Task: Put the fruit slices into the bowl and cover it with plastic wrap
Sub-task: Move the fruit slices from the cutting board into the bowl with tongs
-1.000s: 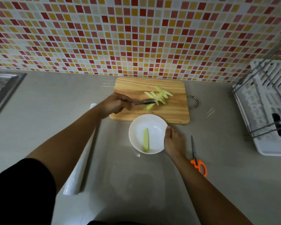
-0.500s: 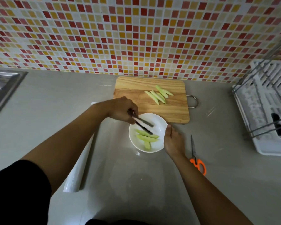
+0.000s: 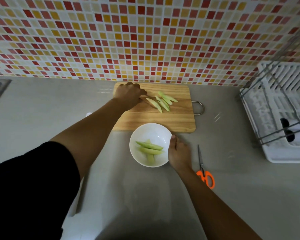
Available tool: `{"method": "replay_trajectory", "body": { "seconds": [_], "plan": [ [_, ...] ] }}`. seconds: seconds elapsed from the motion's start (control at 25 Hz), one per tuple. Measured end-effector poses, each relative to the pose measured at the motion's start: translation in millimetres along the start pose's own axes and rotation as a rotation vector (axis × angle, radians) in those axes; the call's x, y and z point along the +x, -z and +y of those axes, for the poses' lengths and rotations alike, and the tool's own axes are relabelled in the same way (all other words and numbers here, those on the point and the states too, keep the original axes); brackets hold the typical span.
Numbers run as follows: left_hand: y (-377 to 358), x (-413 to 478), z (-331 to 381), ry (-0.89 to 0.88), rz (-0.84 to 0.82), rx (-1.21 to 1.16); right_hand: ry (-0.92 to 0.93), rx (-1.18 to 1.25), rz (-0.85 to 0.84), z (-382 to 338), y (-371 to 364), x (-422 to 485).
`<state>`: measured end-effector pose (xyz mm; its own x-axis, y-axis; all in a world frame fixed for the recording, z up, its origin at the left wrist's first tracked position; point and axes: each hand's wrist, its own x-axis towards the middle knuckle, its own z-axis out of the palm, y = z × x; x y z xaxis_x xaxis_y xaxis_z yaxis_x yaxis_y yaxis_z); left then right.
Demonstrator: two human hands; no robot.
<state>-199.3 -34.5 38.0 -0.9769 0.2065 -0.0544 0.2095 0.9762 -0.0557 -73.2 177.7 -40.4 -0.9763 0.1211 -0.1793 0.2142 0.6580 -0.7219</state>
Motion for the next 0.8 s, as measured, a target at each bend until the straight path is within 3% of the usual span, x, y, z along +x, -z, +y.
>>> {"method": "replay_trajectory", "body": {
  "seconds": [0.32, 0.8],
  "plan": [
    [13, 26, -2, -0.185, 0.037, 0.133, 0.043, -0.064, 0.013, -1, 2, -1],
    [36, 35, -2, -0.182, -0.236, 0.214, 0.087, -0.056, 0.030, -1, -1, 1]
  ]
}}
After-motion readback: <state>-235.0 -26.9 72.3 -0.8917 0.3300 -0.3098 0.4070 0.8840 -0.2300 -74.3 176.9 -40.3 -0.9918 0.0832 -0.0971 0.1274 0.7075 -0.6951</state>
